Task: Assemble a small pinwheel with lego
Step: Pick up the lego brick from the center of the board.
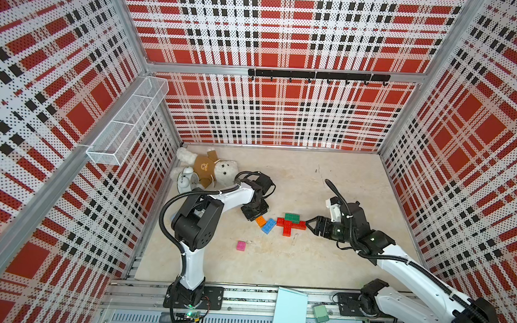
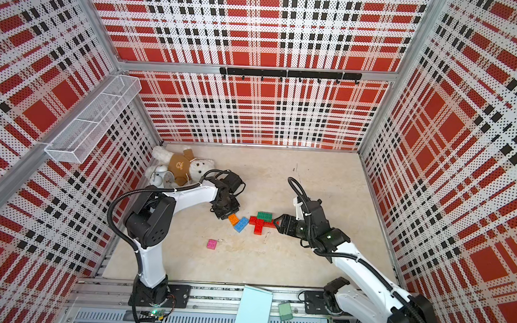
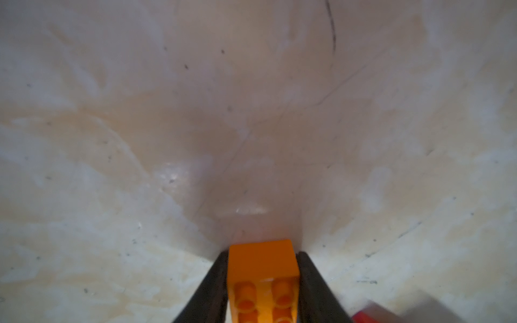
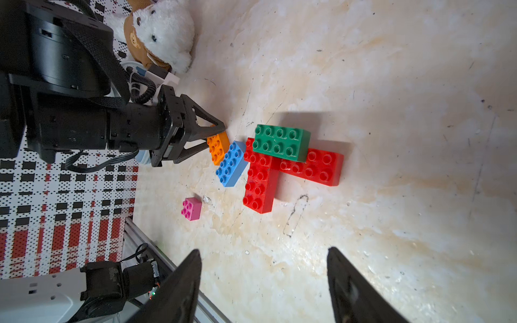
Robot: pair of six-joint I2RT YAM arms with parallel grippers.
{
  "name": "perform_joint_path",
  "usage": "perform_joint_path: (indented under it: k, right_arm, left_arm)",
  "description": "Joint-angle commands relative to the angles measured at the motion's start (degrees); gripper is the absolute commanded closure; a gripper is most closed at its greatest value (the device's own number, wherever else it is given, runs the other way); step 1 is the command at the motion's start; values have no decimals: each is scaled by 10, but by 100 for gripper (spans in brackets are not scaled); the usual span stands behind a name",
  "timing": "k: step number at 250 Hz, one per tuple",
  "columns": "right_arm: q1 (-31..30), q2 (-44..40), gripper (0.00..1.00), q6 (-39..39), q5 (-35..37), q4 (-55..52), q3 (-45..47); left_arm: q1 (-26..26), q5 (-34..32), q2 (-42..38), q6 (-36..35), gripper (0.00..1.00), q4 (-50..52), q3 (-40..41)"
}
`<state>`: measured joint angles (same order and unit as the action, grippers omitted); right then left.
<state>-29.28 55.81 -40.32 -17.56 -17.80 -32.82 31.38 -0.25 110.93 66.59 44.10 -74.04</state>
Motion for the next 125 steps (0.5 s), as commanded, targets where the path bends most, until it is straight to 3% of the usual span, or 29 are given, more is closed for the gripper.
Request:
perform_joint_path:
  k: [1,45,68,125]
  right_arm:
    - [-3,-12,29,-3,-2,24,8]
    - [-3,-13,28,-4,0,37,15]
    - [-4,-7,29,-6,0,49,21]
    - [-9,21,31,-5,-9,102,27]
  left_arm:
    - [-6,15,20,13,60,25,-11]
    - [-11,21,27,2,60,48,-28]
    - [-18,26,28,-12,66,63,-42]
    - [-17,0,-5,-91,69,93,-95]
